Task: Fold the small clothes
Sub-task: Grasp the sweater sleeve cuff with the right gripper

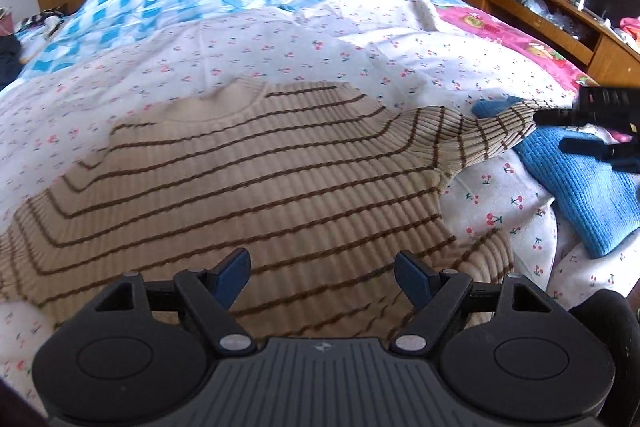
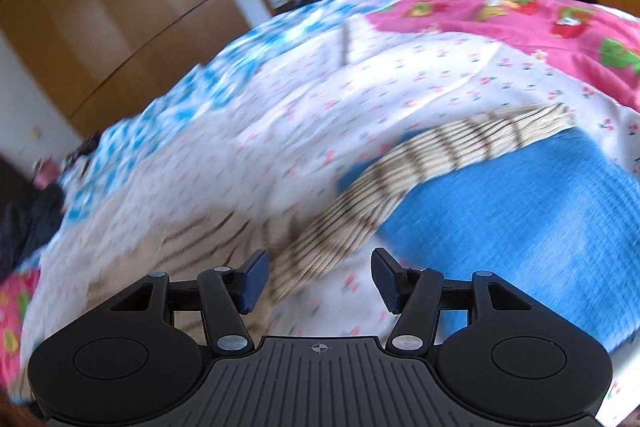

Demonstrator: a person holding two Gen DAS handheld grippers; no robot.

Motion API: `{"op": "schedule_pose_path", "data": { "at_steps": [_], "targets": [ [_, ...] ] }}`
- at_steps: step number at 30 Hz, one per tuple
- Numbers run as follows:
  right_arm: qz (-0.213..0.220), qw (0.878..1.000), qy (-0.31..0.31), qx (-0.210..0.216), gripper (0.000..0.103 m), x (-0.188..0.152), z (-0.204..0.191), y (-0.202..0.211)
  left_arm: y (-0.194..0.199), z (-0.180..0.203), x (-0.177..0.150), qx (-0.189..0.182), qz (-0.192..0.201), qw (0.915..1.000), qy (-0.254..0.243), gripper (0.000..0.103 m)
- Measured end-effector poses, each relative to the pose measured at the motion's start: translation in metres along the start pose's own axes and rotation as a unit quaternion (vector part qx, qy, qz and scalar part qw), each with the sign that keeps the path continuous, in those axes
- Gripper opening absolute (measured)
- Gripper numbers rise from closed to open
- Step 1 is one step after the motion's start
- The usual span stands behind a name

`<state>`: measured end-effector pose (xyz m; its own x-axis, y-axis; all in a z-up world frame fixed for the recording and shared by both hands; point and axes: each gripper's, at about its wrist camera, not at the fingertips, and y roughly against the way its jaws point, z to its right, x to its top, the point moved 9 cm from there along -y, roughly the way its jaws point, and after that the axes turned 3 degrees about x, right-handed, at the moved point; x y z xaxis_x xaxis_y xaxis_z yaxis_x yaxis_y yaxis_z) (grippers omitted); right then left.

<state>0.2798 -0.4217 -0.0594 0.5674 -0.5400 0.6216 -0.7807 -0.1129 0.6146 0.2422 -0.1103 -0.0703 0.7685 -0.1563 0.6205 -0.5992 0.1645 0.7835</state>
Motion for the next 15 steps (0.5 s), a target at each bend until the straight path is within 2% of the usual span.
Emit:
{"op": "schedule_pose_path", "data": {
  "at_steps": [3,7,10,12,15],
  "targets": [
    [0.005,0.998,-0.063,0.001,0.057,0.018,0.027,-0.014,-0.007,0.01,0.004,-0.01,-0.001,0.9999,-0.004,0.083],
    [0.009,0.988,-0.15,0.024,0.053,0.027,0.052,-0.03,-0.016,0.02,0.005,-0.019,-0.011,0.9997,-0.01,0.083],
    [0.014,0.981,-0.19,0.039,0.042,0.03,0.063,-0.037,-0.02,0.026,0.004,-0.021,-0.019,0.9995,-0.015,0.083],
    [0.016,0.978,-0.207,0.036,0.028,0.031,0.07,-0.042,-0.021,0.029,0.003,-0.02,-0.023,0.9994,-0.019,0.083],
    [0.015,0.969,-0.241,0.044,0.017,0.033,0.079,-0.05,-0.021,0.033,0.003,-0.017,-0.026,0.9993,-0.02,0.083]
  ]
}}
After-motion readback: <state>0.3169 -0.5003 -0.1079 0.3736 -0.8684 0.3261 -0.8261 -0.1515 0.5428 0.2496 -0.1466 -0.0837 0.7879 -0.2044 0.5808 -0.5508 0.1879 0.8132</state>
